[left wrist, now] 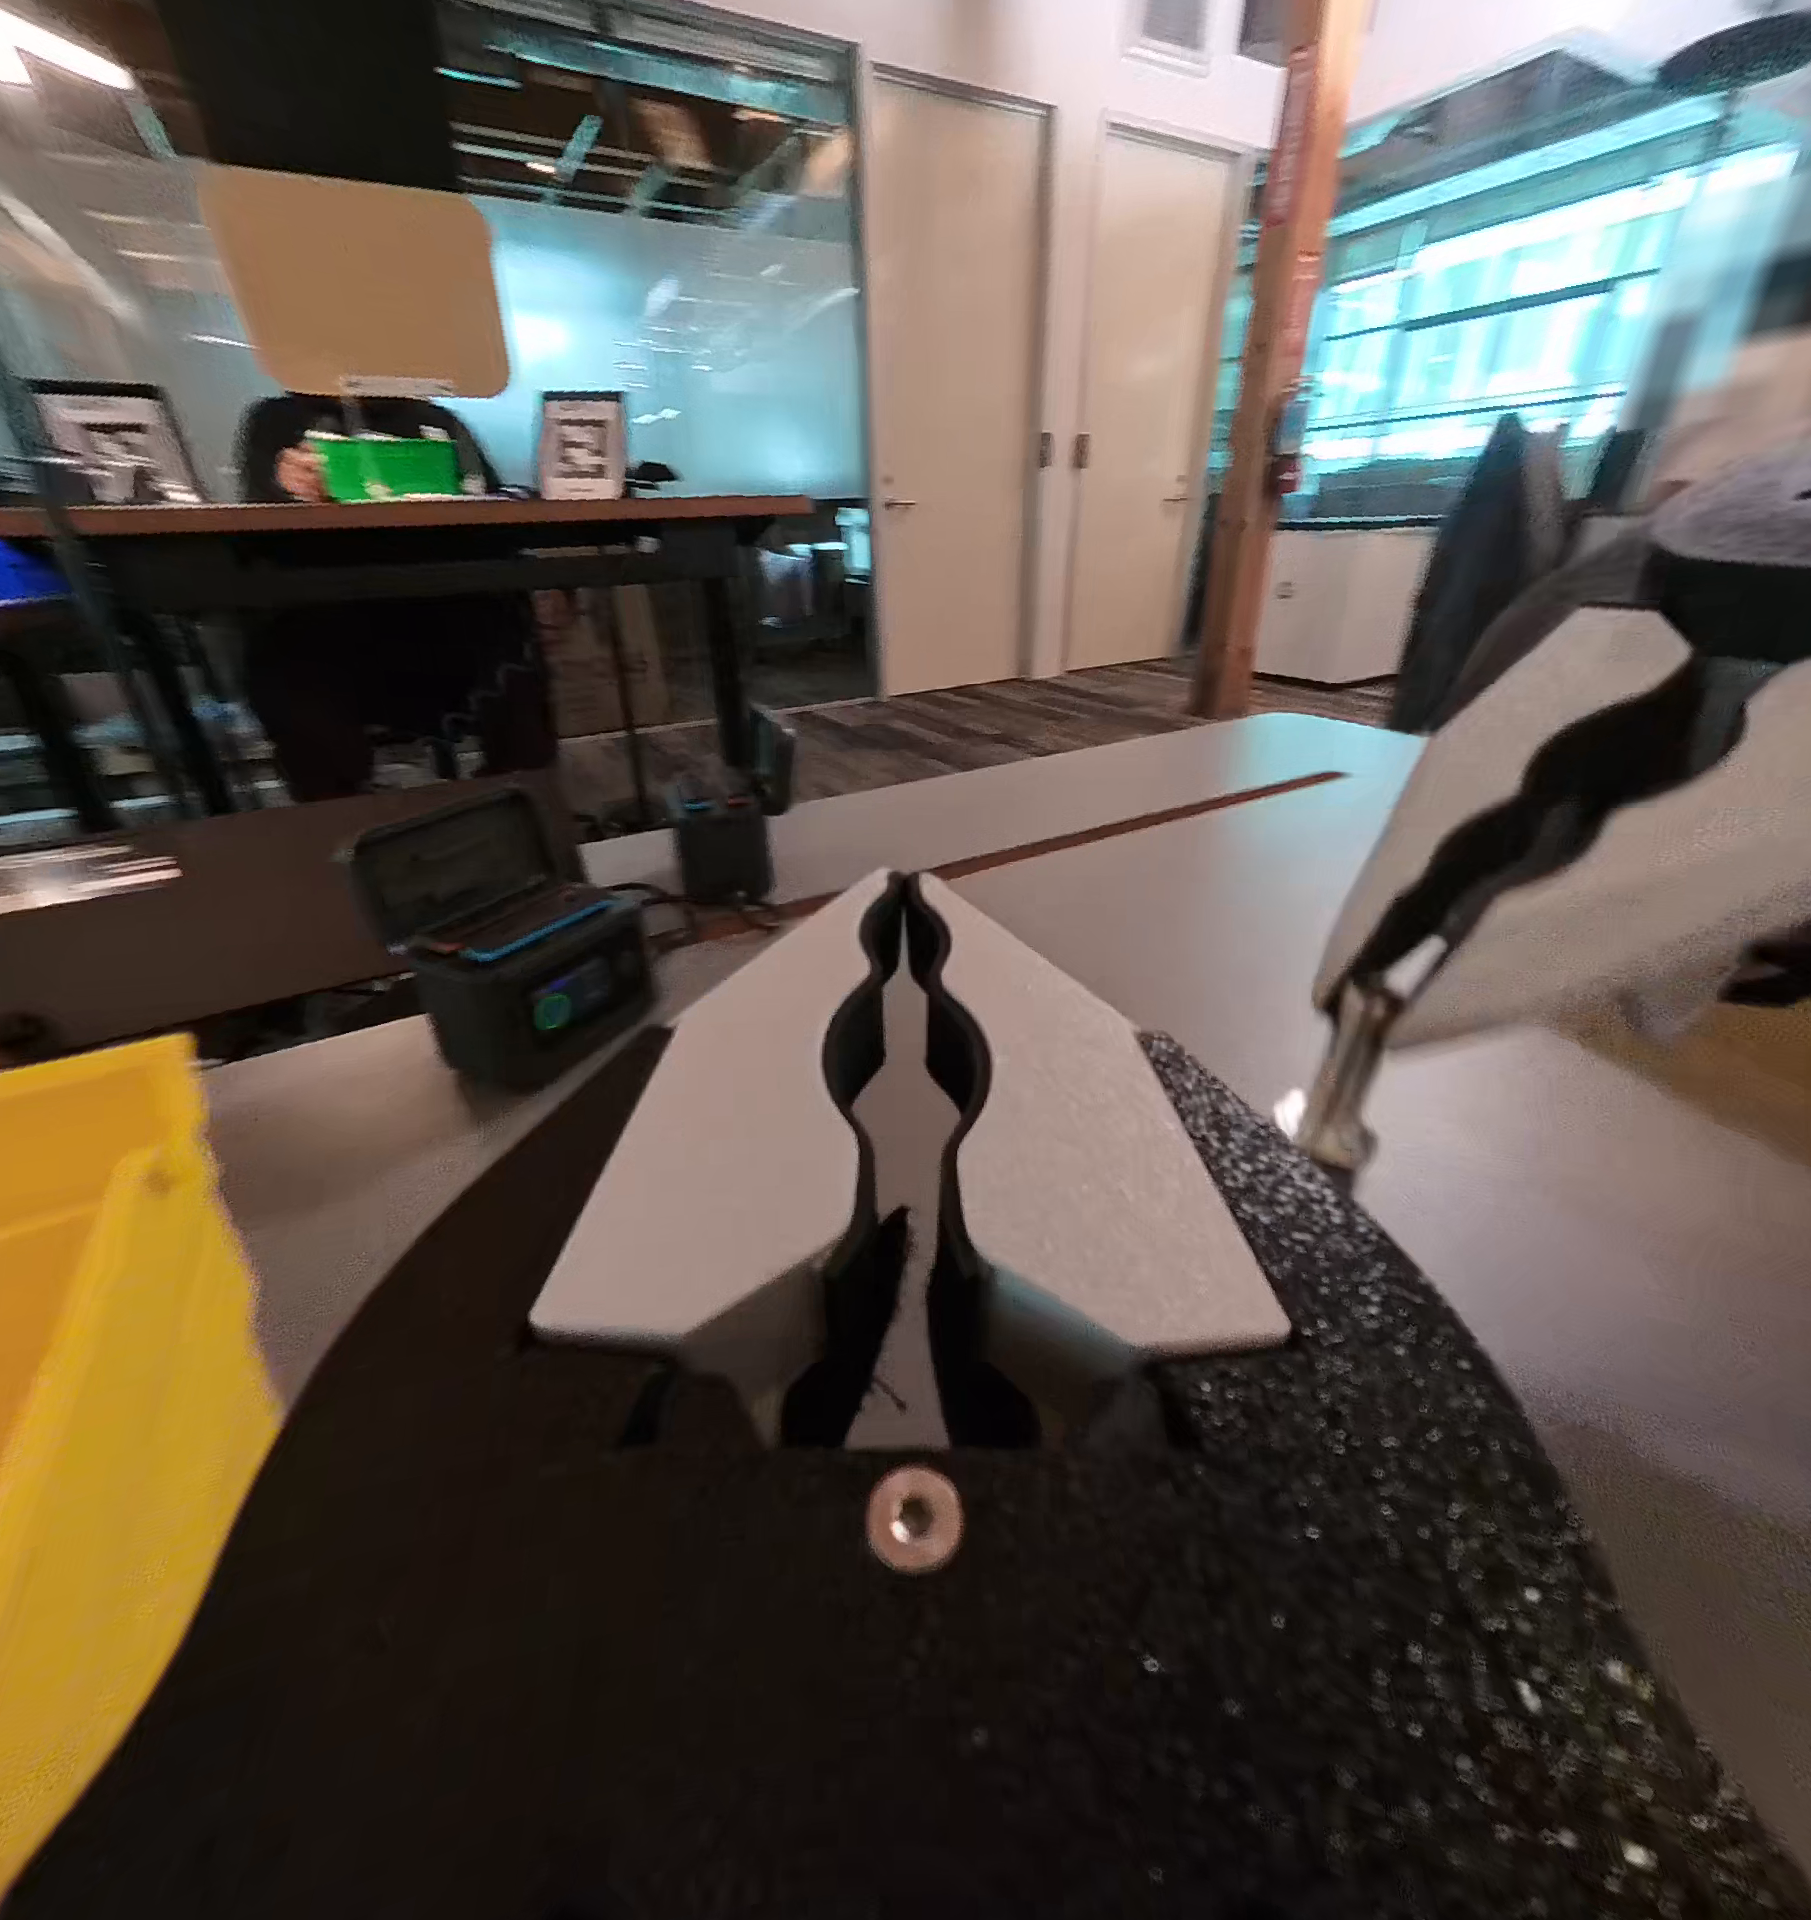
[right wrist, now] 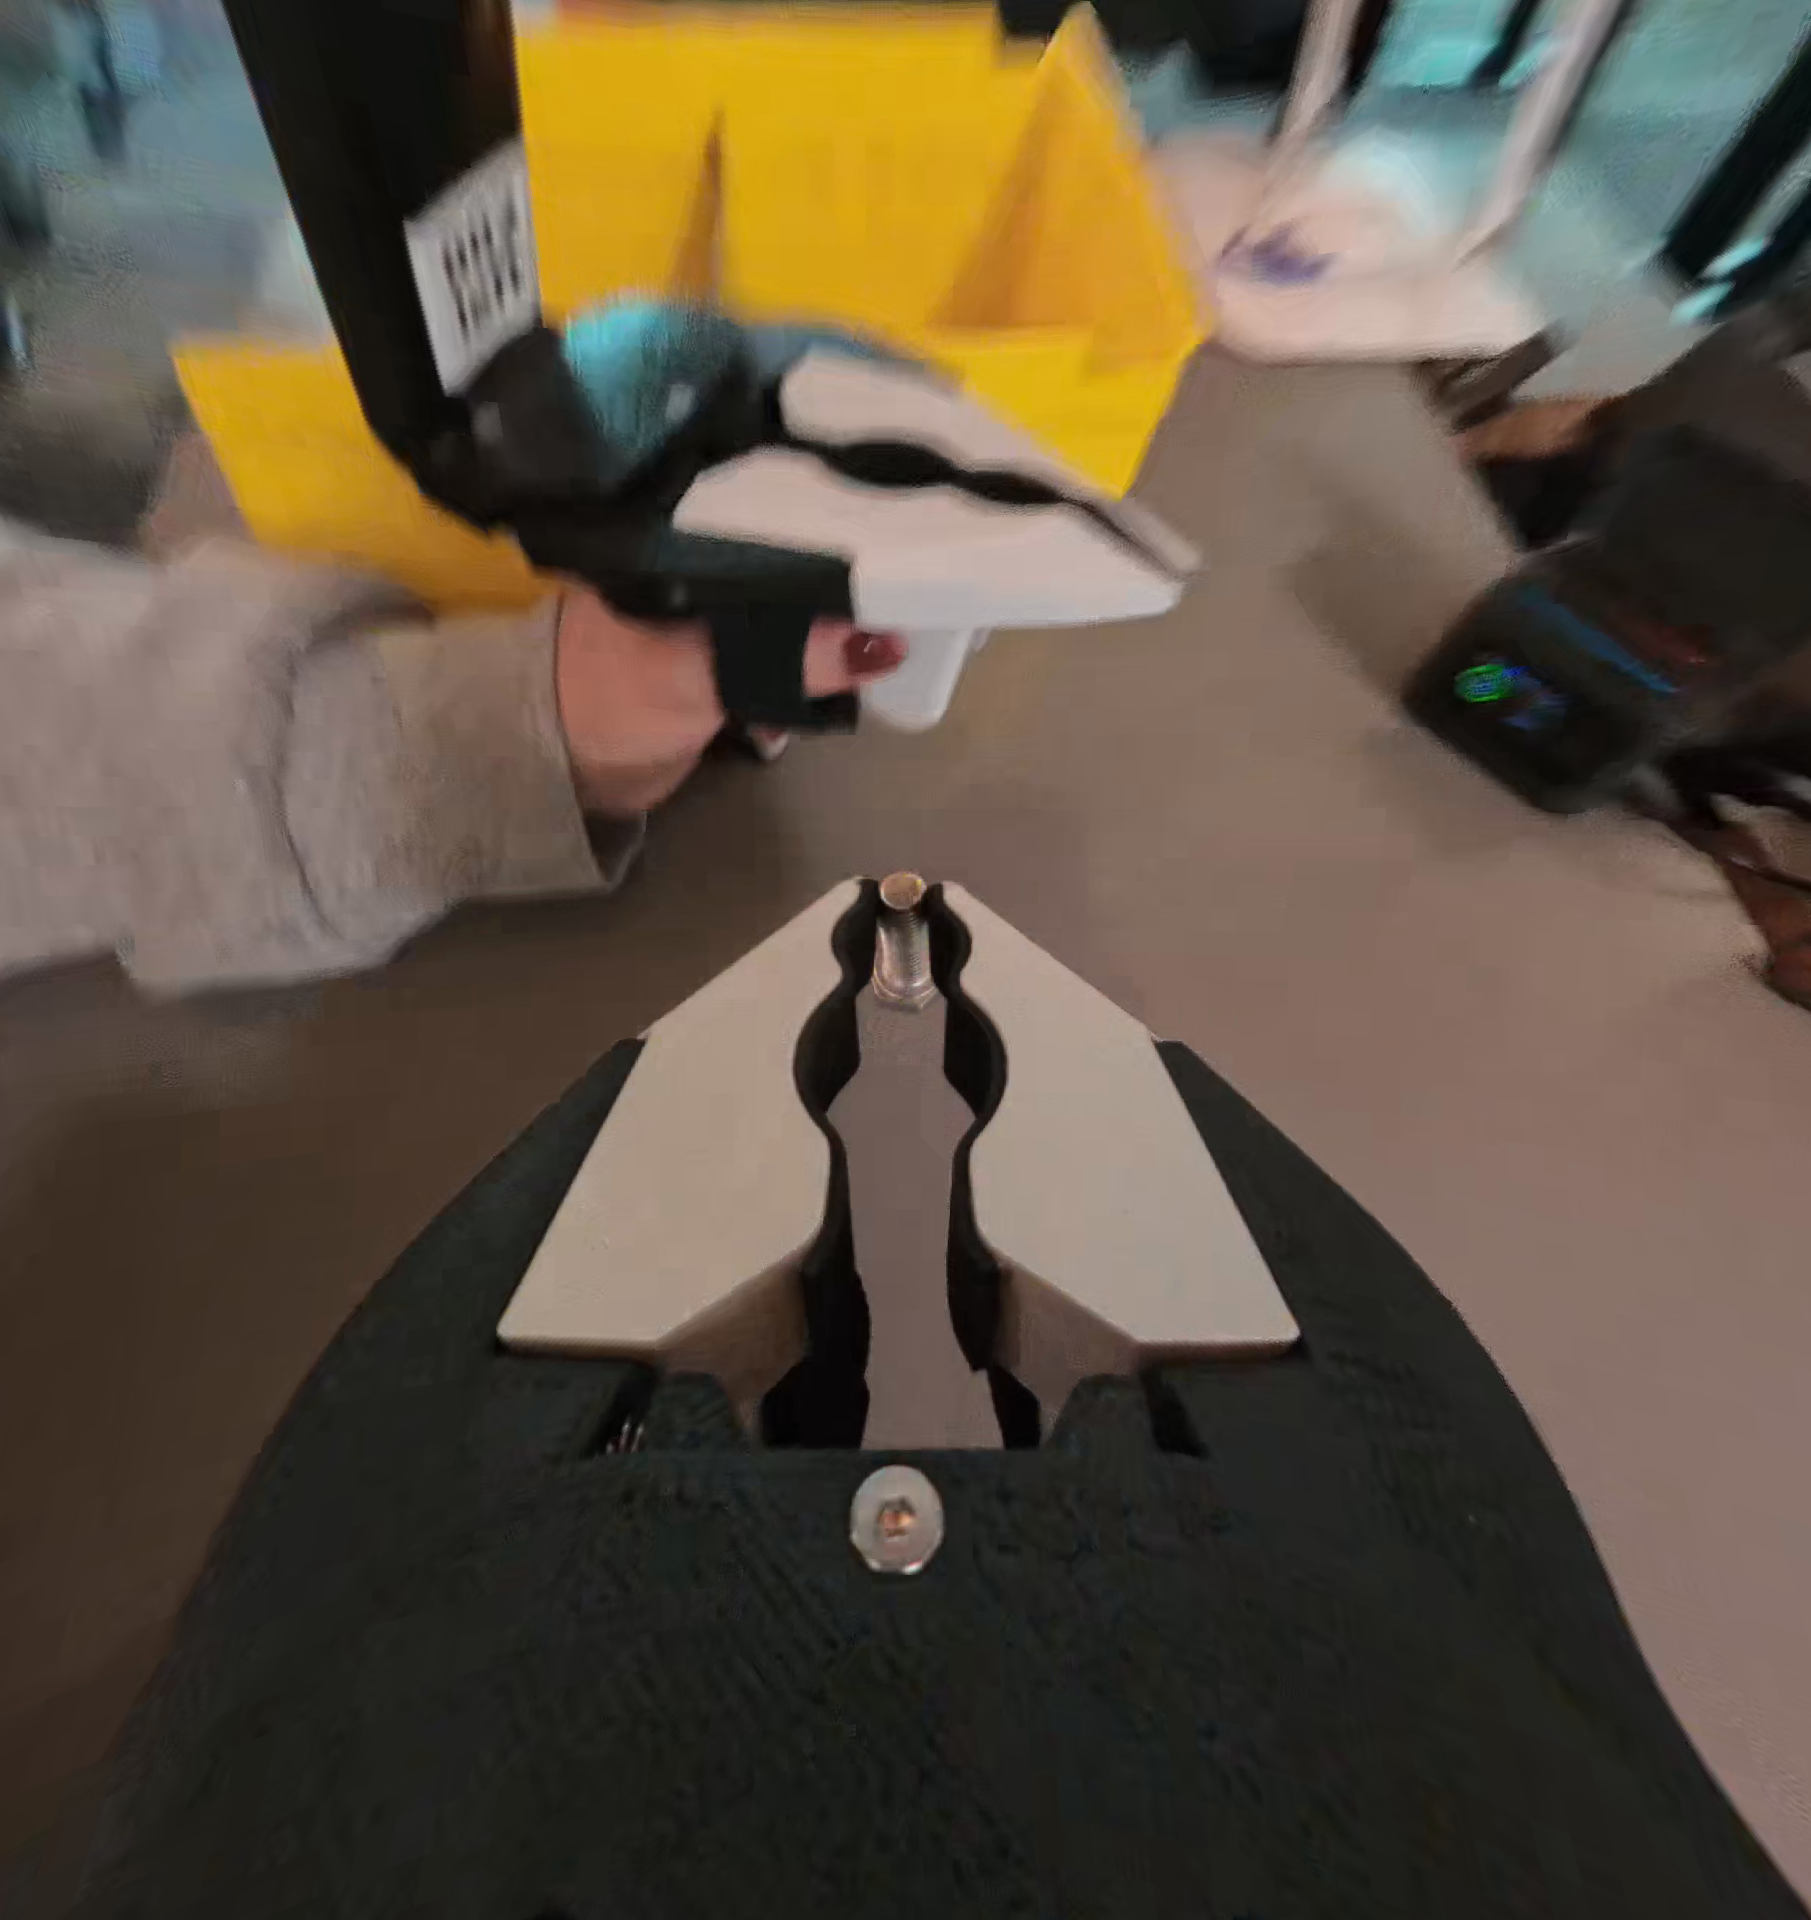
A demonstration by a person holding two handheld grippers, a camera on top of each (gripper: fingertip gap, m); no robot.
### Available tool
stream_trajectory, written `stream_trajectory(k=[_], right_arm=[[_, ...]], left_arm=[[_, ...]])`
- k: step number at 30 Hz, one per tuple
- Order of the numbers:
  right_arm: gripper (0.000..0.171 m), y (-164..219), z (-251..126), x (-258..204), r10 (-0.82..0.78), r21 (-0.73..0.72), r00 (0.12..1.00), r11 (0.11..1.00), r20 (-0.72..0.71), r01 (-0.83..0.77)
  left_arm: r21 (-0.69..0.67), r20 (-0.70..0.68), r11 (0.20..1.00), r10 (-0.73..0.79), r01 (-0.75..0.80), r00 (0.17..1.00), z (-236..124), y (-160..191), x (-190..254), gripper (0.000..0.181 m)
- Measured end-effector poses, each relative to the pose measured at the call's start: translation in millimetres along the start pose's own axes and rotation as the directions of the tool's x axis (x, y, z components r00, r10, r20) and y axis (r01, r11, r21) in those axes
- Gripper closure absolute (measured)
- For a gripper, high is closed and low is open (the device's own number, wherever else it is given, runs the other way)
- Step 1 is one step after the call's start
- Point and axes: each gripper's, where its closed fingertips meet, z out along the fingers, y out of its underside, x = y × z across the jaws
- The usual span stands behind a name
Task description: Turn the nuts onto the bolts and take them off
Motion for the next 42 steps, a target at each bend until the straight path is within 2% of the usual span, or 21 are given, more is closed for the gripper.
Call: stream_trajectory(k=[4, 7, 10, 12, 16, 21, 30, 42], right_arm=[[0.163, 0, -43, 5, 0.173, 0.313, 0.978, 0.941, -0.113, -0.13], [0.163, 14, -65, 5, 0.242, 0.428, 0.958, 0.89, -0.156, -0.155], [0.163, 33, -77, 4, 0.293, 0.486, 0.945, 0.853, -0.144, -0.191], [0.163, 40, -79, 6, 0.297, 0.467, 0.946, 0.86, -0.129, -0.206], [0.164, 34, -84, -1, 0.244, 0.478, 0.966, 0.861, -0.088, -0.174], [0.164, 32, -77, -16, 0.197, 0.46, 0.98, 0.871, -0.007, -0.172], [0.164, 22, -86, -21, 0.207, 0.535, 0.976, 0.819, 0.06, -0.207], [0.164, 21, -83, -27, 0.201, 0.531, 0.975, 0.819, 0.09, -0.218]], left_arm=[[0.004, -0.268, 0.998, -0.056, 0.059, 0.962, 6, -2, 44, 0.148], [-0.025, -0.51, 0.997, -0.075, 0.072, 0.857, 2, -1, 91, 0.119], [-0.107, -0.63, 0.994, -0.086, 0.023, 0.772, -2, 15, 123, 0.109], [-0.143, -0.644, 0.988, -0.05, -0.056, 0.763, 0, 26, 133, 0.111], [-0.17, -0.743, 0.976, -0.034, -0.139, 0.668, -11, 37, 161, 0.129], [-0.176, -0.783, 0.976, -0.061, -0.126, 0.619, -18, 36, 168, 0.142], [-0.169, -0.781, 0.981, -0.076, -0.092, 0.62, -18, 31, 165, 0.153], [-0.152, -0.796, 0.985, -0.078, -0.074, 0.6, -21, 27, 166, 0.162]])
